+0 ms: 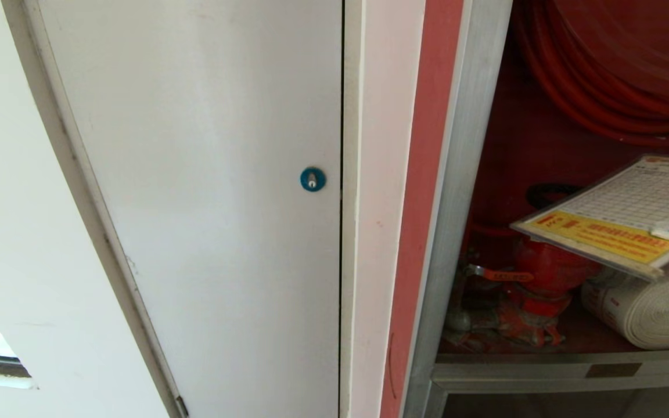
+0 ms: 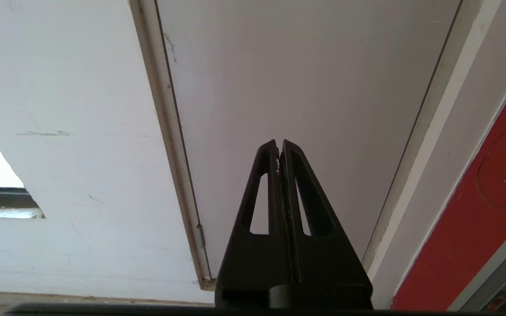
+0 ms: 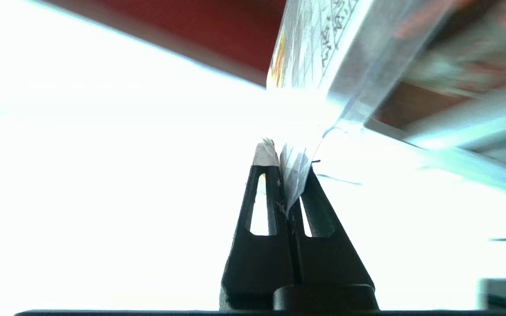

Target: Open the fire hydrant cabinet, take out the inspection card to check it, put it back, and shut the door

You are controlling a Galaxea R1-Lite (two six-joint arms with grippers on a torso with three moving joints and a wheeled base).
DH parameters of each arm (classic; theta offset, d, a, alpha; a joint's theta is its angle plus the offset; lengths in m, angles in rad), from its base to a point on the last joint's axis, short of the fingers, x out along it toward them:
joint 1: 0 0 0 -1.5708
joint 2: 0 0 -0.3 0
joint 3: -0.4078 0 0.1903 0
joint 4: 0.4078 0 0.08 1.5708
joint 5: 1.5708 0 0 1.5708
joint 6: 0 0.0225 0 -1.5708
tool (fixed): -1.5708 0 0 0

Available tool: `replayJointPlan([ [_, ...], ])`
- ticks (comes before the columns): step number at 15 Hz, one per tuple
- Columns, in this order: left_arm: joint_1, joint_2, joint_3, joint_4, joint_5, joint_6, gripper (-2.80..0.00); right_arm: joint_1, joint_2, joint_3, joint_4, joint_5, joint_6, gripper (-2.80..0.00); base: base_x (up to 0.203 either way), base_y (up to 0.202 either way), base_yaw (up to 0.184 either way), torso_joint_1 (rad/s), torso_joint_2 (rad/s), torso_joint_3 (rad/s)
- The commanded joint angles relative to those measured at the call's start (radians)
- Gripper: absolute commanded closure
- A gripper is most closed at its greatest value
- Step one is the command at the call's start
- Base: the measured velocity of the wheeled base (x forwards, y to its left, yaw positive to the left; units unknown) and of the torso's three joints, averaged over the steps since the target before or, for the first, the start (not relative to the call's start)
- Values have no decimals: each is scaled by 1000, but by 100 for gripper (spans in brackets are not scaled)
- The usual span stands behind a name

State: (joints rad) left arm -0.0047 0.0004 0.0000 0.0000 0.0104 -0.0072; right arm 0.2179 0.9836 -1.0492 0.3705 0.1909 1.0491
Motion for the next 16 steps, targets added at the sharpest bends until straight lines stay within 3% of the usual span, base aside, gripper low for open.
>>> replayJointPlan([
  [1,0,1,0,0,0,0,0,3,-167,-27,106,4,-136,0,0,0,0,0,0,0],
  [3,0,1,0,0,0,0,0,3,-220,-32,153,3,-263,0,0,0,0,0,0,0],
  [5,0,0,0,0,0,0,0,3,-230,-30,158,35,-329,0,0,0,0,0,0,0],
  [7,0,0,0,0,0,0,0,4,-248,-16,156,166,-389,0,0,0,0,0,0,0],
  [12,0,1,0,0,0,0,0,6,-237,24,153,515,-673,0,0,0,0,0,0,0],
  [16,0,0,0,0,0,0,0,13,-109,28,153,647,-910,0,0,0,0,0,0,0],
])
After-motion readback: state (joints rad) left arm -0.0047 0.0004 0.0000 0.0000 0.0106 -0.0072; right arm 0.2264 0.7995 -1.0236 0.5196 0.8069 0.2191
